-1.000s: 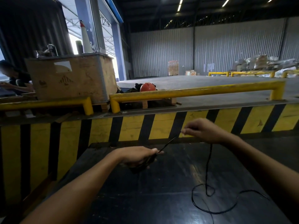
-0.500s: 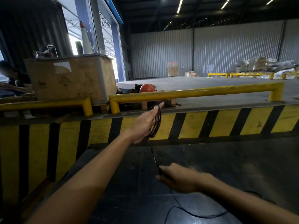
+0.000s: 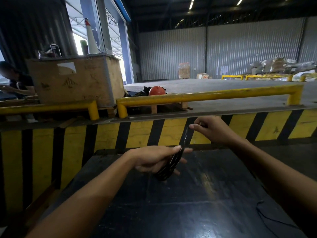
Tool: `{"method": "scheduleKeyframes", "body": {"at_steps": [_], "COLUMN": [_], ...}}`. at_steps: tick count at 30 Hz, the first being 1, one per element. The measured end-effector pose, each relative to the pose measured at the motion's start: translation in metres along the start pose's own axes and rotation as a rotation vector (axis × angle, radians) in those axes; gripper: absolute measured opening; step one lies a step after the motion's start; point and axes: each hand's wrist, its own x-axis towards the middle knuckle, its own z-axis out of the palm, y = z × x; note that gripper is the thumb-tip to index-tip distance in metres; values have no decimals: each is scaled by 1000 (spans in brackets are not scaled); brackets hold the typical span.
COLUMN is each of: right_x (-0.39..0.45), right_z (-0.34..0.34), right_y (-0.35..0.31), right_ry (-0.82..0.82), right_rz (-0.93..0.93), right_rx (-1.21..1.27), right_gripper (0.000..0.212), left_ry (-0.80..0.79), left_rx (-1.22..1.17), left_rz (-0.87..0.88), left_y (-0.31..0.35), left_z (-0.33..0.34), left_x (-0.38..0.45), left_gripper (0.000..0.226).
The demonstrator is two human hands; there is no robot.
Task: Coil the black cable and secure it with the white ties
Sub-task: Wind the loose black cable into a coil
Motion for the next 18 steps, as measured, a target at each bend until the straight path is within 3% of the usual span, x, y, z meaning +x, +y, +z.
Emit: {"method": "scheduleKeyframes", "body": {"at_steps": [3,5,9,12,14,16,18], "right_x": [-18,-40,-70,-63,-51,-39,-27], "right_z": [36,68,104,88,67,42,17], "right_y": [-6,-16,-37,-37,-30,-19,-10], "right_ry": [-148,-295,-490,-540,-515,-463,-388], "right_rz": [100,51,-102,-125,-117,-118,-114], "right_rx": [188,218,62,25,-15,-71,-125], "right_gripper": [22,25,18,16,18,20,19], "left_ry": [-53,-25,258,524,637,669,615], "left_rx": [-328,-494,-552,-338,-44,232,364], "left_rz": [233,383,555,502,383,236,73], "left_y": [18,31,44,33,22,10,-2], "left_z": [2,0,-9,-23,-31,-38,-39], "left_x": [1,2,10,14,12,7,3], "left_gripper": [43,47,37,38,40,41,45]}}
